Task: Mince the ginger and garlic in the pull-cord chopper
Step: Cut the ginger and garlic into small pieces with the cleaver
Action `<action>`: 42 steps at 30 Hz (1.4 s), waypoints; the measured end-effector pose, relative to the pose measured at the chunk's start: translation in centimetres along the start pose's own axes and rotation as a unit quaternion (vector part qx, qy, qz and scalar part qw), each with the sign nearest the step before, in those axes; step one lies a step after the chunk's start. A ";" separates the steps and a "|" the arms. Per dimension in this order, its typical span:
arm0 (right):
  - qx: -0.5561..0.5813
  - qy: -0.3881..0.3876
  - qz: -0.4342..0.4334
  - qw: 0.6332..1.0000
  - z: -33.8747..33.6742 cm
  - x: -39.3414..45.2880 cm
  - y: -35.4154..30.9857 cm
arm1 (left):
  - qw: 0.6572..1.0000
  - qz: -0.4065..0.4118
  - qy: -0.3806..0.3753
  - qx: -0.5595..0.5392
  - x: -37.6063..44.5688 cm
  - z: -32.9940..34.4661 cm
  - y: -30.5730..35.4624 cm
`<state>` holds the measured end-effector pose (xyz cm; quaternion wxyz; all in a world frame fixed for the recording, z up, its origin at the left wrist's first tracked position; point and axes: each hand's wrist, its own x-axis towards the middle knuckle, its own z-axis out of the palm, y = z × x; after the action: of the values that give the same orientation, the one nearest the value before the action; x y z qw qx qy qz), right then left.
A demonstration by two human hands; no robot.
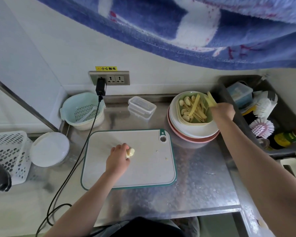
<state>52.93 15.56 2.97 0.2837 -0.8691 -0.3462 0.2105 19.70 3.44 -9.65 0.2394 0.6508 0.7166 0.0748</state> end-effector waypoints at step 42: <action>-0.032 -0.347 -0.046 0.936 13.2 -19.3 6.1 | 0.865 -0.155 -0.153 -0.452 -0.7 0.7 2.4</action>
<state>35.51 2.58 -7.61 0.1268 -0.7338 -0.4690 0.4748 22.19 2.97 -9.07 0.6229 0.3547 0.6502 0.2518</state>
